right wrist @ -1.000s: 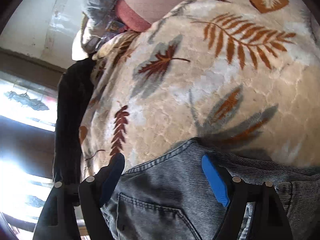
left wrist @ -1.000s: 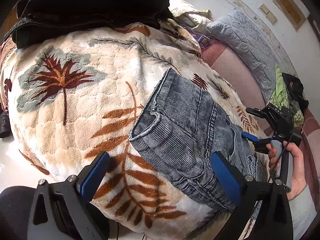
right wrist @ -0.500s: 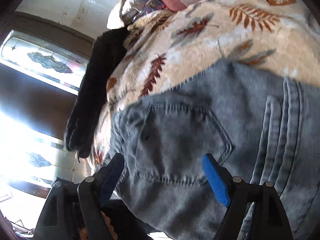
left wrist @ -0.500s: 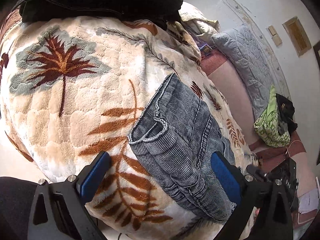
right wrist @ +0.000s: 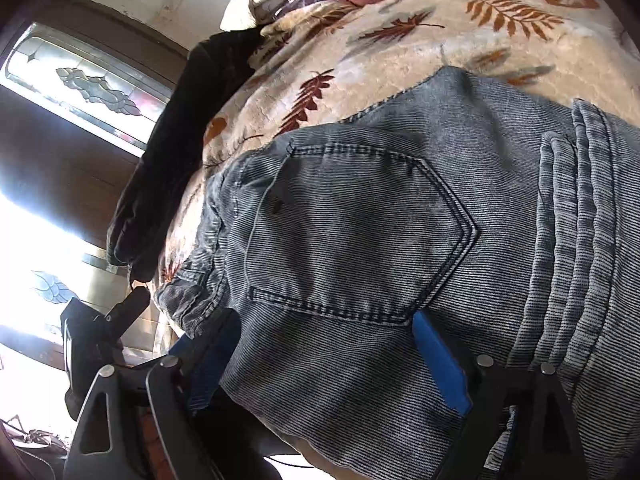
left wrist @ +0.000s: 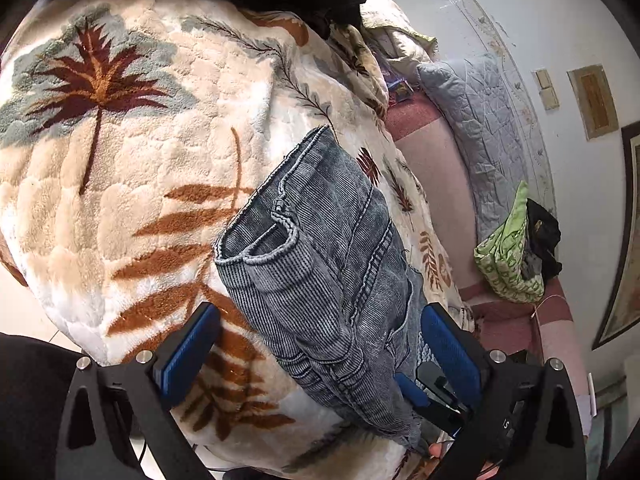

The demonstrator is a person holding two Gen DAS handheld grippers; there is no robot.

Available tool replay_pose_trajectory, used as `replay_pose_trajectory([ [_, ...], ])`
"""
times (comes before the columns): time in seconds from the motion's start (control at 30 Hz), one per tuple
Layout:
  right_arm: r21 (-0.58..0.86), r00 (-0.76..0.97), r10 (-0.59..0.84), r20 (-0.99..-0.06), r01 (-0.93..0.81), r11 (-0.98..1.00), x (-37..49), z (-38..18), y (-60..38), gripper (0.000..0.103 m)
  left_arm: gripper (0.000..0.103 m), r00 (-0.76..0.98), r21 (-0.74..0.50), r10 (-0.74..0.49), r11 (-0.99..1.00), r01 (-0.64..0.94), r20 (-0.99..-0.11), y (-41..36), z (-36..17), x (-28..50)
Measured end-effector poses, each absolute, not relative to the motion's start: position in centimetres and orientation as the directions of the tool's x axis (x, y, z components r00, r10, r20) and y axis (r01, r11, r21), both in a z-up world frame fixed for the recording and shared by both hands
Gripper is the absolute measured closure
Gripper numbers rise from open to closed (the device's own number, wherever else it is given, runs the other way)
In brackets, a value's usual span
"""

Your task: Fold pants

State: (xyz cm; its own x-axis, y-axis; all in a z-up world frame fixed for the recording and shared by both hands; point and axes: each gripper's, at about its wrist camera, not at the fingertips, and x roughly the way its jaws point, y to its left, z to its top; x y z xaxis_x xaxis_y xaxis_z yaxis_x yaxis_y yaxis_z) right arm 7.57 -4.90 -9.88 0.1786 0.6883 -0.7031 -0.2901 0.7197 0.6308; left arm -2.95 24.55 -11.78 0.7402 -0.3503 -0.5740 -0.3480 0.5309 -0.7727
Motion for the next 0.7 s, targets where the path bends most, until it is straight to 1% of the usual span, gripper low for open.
replay_pose_trajectory([
  [0.03, 0.622, 0.179, 0.681, -0.710, -0.297, 0.725, 7.5, -9.8, -4.8, 0.011, 0.007, 0.739, -0.776, -0.353, 0.523, -0.353, -0.574, 24.7, -11.9, -2.8],
  [0.1, 0.622, 0.178, 0.682, -0.709, -0.296, 0.725, 7.7, -9.9, -4.8, 0.010, 0.016, 0.731, -0.775, -0.358, 0.519, -0.361, -0.581, 24.9, -12.1, -2.5],
  [0.13, 0.627, 0.178, 0.686, -0.706, -0.295, 0.721, 7.7, -9.9, -4.8, 0.009, 0.019, 0.729, -0.771, -0.356, 0.523, -0.363, -0.585, 25.0, -12.0, -2.3],
  [0.2, 0.631, 0.179, 0.691, -0.700, -0.299, 0.716, 7.7, -10.0, -4.8, 0.008, 0.032, 0.725, -0.754, -0.339, 0.542, -0.370, -0.600, 24.9, -11.8, -1.9],
  [0.23, 0.630, 0.182, 0.692, -0.698, -0.302, 0.715, 7.6, -10.0, -4.8, 0.008, 0.034, 0.719, -0.741, -0.329, 0.556, -0.376, -0.612, 24.8, -11.7, -1.7],
  [0.3, 0.623, 0.183, 0.691, -0.700, -0.317, 0.715, 7.4, -10.0, -4.7, 0.006, 0.045, 0.705, -0.713, -0.303, 0.576, -0.401, -0.641, 24.5, -11.8, -1.2],
  [0.33, 0.620, 0.183, 0.690, -0.700, -0.322, 0.715, 7.4, -10.0, -4.6, 0.006, 0.048, 0.700, -0.693, -0.282, 0.593, -0.410, -0.656, 24.4, -11.8, -1.1],
  [0.4, 0.615, 0.185, 0.688, -0.702, -0.329, 0.716, 7.3, -10.0, -4.6, 0.006, 0.062, 0.678, -0.632, -0.233, 0.645, -0.429, -0.697, 23.7, -11.6, -0.8],
  [0.47, 0.611, 0.185, 0.687, -0.703, -0.337, 0.716, 7.2, -10.0, -4.6, 0.006, 0.067, 0.668, -0.593, -0.201, 0.680, -0.431, -0.717, 23.2, -11.4, -0.6],
  [0.5, 0.608, 0.185, 0.685, -0.705, -0.341, 0.717, 7.3, -10.0, -4.6, 0.006, 0.072, 0.662, -0.572, -0.185, 0.696, -0.434, -0.726, 23.0, -11.2, -0.5],
  [0.57, 0.595, 0.183, 0.677, -0.713, -0.352, 0.723, 7.2, -9.9, -4.4, 0.006, 0.080, 0.650, -0.529, -0.151, 0.728, -0.437, -0.745, 22.6, -11.1, -0.2],
  [0.7, 0.558, 0.178, 0.647, -0.742, -0.372, 0.742, 7.1, -9.8, -3.8, 0.006, 0.084, 0.627, -0.406, -0.060, 0.809, -0.425, -0.776, 21.2, -10.2, 0.2],
])
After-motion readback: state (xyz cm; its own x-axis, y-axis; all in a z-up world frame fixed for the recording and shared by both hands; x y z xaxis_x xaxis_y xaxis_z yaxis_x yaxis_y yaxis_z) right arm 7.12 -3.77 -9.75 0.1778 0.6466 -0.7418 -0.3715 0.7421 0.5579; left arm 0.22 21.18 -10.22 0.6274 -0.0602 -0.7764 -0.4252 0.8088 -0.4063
